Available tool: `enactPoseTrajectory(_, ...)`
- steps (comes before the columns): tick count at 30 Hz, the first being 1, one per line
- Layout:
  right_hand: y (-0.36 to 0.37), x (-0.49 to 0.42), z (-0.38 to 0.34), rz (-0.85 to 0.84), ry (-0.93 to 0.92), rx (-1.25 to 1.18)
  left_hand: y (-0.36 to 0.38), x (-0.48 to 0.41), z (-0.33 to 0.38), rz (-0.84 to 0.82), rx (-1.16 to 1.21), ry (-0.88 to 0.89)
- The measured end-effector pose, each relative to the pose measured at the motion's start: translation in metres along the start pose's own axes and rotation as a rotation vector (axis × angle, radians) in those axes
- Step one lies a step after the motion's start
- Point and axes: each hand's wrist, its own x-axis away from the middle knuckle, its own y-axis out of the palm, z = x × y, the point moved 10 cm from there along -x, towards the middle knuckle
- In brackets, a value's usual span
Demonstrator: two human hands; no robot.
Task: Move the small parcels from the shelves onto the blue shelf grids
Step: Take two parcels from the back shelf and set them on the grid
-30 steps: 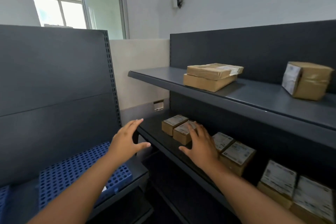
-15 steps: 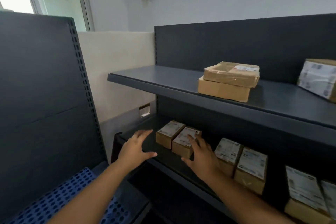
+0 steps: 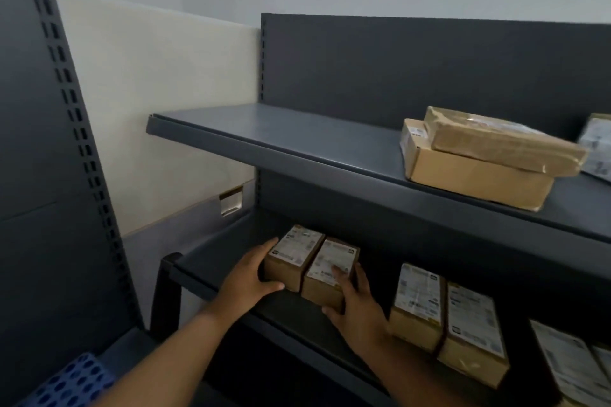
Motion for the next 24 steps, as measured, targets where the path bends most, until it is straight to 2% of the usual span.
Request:
enactPoseTrajectory(6,0.0,-0.001,0.0,0.059,-0.029,-0.088,0.006,-0.002,-0.002,0.044,0.011,-0.017)
enactPoseTrajectory(13,-0.014,0.019,-0.01,0.052,-0.124,-0.133,-0.01,0.04,0.017,0.146,0.043,-0.062)
enactPoseTrajectory(19,-0.043,0.056,-0.046,0.026,-0.307,-0.204,-0.063,0.119,0.054,0.374,-0.035,-0.129)
enactPoseTrajectory(24,-0.062,0.113,-0.094,-0.03,-0.472,-0.27,-0.11,0.224,0.086,0.543,-0.13,-0.257)
